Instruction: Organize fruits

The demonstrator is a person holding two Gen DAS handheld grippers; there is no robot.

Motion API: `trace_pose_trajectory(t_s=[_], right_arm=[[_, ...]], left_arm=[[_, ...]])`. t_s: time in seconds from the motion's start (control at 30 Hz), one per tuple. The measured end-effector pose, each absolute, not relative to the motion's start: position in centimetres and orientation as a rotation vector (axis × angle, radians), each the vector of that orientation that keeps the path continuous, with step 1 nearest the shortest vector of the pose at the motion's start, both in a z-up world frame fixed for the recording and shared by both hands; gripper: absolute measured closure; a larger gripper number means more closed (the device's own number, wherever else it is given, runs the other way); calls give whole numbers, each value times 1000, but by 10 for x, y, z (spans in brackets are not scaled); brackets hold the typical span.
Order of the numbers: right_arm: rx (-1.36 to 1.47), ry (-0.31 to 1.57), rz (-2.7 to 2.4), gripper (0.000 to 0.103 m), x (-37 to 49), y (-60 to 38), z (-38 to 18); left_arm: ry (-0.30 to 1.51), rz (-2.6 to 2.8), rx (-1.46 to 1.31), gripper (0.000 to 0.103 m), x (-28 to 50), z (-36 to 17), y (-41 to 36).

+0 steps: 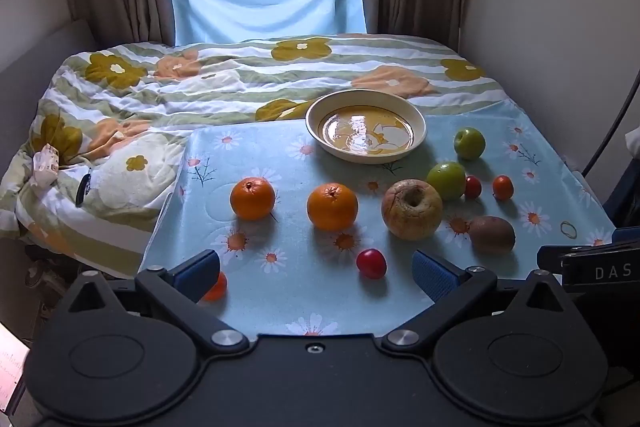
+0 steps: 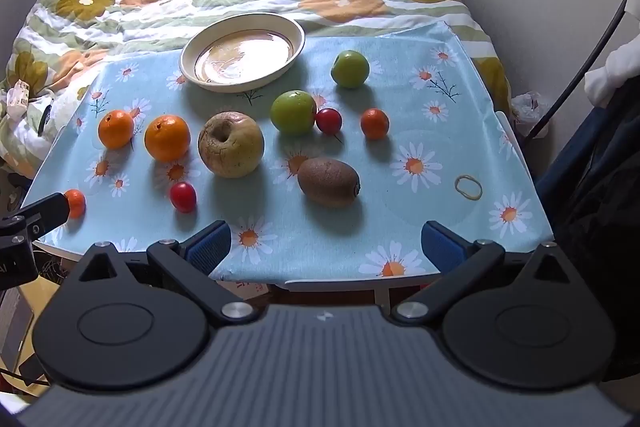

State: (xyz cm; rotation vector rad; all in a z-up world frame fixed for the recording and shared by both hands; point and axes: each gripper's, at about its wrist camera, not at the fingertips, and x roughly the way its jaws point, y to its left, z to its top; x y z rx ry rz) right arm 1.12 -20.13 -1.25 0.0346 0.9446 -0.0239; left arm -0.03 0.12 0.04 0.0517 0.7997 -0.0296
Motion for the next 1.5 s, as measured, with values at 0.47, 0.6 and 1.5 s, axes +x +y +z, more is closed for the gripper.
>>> trace_pose_trajectory(t_s=[0.47,0.6,1.5], right_arm=[[37,941,-22,0,11,-201,-12],[38,941,-23,0,12,-200,-11],[36,945,-24,0,16,-199,-12]], left_arm=[[787,-22,73,0,1,9,-2],[780,-22,72,0,1,5,0],[784,-25,77,0,3,0,-3]])
